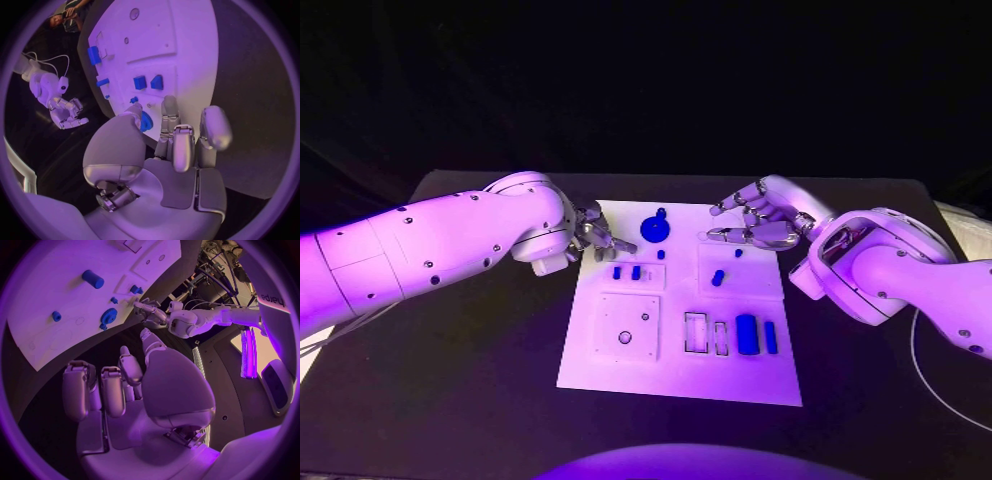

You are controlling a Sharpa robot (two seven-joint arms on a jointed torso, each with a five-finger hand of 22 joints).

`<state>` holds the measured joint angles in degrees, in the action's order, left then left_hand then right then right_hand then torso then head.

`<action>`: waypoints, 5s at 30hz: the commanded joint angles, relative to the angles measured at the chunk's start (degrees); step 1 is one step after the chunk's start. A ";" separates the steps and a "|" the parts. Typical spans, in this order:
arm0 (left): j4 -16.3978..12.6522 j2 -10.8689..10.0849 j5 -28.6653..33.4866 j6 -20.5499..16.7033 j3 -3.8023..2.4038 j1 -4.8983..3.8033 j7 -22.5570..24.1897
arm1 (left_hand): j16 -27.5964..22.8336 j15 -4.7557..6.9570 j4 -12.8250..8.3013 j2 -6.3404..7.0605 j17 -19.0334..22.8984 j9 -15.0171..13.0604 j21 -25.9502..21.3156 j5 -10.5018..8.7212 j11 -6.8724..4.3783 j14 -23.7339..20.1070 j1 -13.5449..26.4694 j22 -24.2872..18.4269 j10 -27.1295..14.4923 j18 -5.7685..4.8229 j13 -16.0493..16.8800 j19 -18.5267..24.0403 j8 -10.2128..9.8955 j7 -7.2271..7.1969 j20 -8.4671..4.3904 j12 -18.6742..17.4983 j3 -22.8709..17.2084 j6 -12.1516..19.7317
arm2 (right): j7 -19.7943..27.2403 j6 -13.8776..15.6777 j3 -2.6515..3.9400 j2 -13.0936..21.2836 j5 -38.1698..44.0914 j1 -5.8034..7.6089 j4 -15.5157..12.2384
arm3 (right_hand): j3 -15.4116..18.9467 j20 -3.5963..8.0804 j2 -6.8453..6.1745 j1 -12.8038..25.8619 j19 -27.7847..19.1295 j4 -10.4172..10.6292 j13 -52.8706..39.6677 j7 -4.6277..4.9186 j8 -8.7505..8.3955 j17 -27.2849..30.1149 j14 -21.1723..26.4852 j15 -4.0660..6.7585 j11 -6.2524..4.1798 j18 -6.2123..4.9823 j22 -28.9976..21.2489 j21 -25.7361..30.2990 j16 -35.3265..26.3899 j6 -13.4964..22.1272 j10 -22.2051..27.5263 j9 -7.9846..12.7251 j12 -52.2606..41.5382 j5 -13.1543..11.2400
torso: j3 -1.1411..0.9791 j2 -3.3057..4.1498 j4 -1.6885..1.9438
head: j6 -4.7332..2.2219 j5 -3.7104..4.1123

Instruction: Assemble the parts on the task board

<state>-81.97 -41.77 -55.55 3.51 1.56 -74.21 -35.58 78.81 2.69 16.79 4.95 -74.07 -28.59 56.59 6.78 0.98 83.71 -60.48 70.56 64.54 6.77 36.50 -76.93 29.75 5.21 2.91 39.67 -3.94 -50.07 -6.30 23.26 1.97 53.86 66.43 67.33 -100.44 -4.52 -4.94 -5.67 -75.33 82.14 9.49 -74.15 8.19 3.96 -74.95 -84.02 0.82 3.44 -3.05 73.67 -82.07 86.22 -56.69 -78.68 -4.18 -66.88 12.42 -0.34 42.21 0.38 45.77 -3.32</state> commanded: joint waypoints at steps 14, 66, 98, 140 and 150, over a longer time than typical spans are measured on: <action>0.39 2.77 -12.44 -15.08 0.94 1.91 32.92 | -38.72 -3.37 -8.97 0.36 33.62 11.90 -33.51 0.78 4.43 -14.15 -26.22 -23.34 -9.73 3.61 -19.44 10.05 -10.28 3.73 3.72 -19.34 -4.82 4.31 | 0.41 -0.94 -0.01 -0.18 0.12 -0.04 0.22 | 0.30 -0.08 0.46 0.08 -0.27 0.05 0.04 0.02 0.06 -7.80 -4.32 0.22 -0.22 -0.41 -0.06 0.25 -0.22 -0.25 0.25 -0.06 -0.07 0.59 | 0.04 0.07 -0.02 | -0.72 0.93; 4.72 10.16 -33.18 -4.94 1.18 3.85 23.38 | -2.33 -1.47 -10.19 1.55 7.04 21.67 8.86 0.31 2.40 1.51 -26.24 4.60 1.40 -1.97 -32.14 -7.27 -19.86 1.64 1.81 -25.96 -14.34 -10.80 | 0.42 -1.59 -0.01 -0.56 0.03 -0.05 0.26 | 0.28 -0.07 0.73 -0.09 -0.21 0.09 -0.08 0.02 0.07 -7.89 -4.35 0.23 -0.23 -0.39 0.03 0.23 -0.18 -0.29 0.16 -0.06 -0.28 0.87 | -0.02 0.05 -0.01 | -0.41 1.34; -1.91 1.43 -23.96 -13.23 -1.78 4.04 24.34 | -2.61 -1.21 -12.92 2.90 9.74 22.08 13.98 0.21 2.27 1.70 -24.22 8.46 6.38 -2.86 -31.99 -8.16 -21.18 2.23 1.30 -29.70 -19.53 -15.14 | 0.50 -1.66 -0.01 -0.55 -0.10 -0.15 0.56 | 0.31 -0.06 0.82 -0.02 -0.22 0.18 -0.20 0.01 0.09 -7.92 -4.36 0.23 -0.23 -0.40 -0.01 0.25 -0.17 -0.33 0.06 -0.07 -0.47 0.92 | -0.13 -0.12 0.28 | -0.83 1.34; 0.37 1.18 -25.78 -5.37 -1.04 4.44 22.55 | -2.58 -1.26 -12.96 3.15 9.97 22.23 14.14 0.18 2.29 1.70 -23.51 8.65 6.48 -2.88 -32.00 -8.12 -21.62 2.17 1.38 -30.41 -19.94 -15.16 | 0.52 -1.80 -0.02 -0.67 -0.14 -0.37 0.67 | 0.41 -0.05 0.92 0.04 -0.19 0.30 -0.27 -0.01 0.14 -7.92 -4.36 0.24 -0.25 -0.39 0.03 0.24 -0.18 -0.46 -0.02 -0.10 -0.61 0.98 | -0.14 -0.12 0.22 | 0.01 0.89; 0.46 1.33 -26.21 -4.87 -1.00 4.44 21.71 | -2.60 -1.76 -13.11 3.85 10.44 23.05 13.98 0.13 2.92 1.59 -22.57 8.74 5.83 -2.88 -32.14 -7.93 -23.58 3.05 1.68 -31.83 -20.52 -12.84 | 0.51 -1.76 -0.02 -0.64 -0.14 -0.37 0.67 | 0.41 -0.05 0.92 0.04 -0.19 0.30 -0.27 -0.01 0.14 -7.92 -4.36 0.24 -0.25 -0.39 0.03 0.24 -0.18 -0.46 -0.02 -0.10 -0.61 0.98 | -0.11 -0.09 0.28 | -0.04 0.89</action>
<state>-81.55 -40.55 -81.06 -2.90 0.47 -69.87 -13.01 76.36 1.33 3.72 9.00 -63.70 -5.73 70.56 7.23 3.52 83.98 -83.57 74.91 70.28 4.89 4.42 -84.04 6.55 8.14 4.41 8.04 -24.30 -63.47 -6.21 22.09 1.95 53.26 66.11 67.00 -99.72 -4.27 -4.94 -5.13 -75.25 82.15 9.73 -74.36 8.19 3.96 -74.91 -84.02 0.82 3.44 -3.05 73.68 -82.07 86.22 -56.69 -78.68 -4.18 -67.17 13.09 -0.46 42.11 0.62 45.78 -2.44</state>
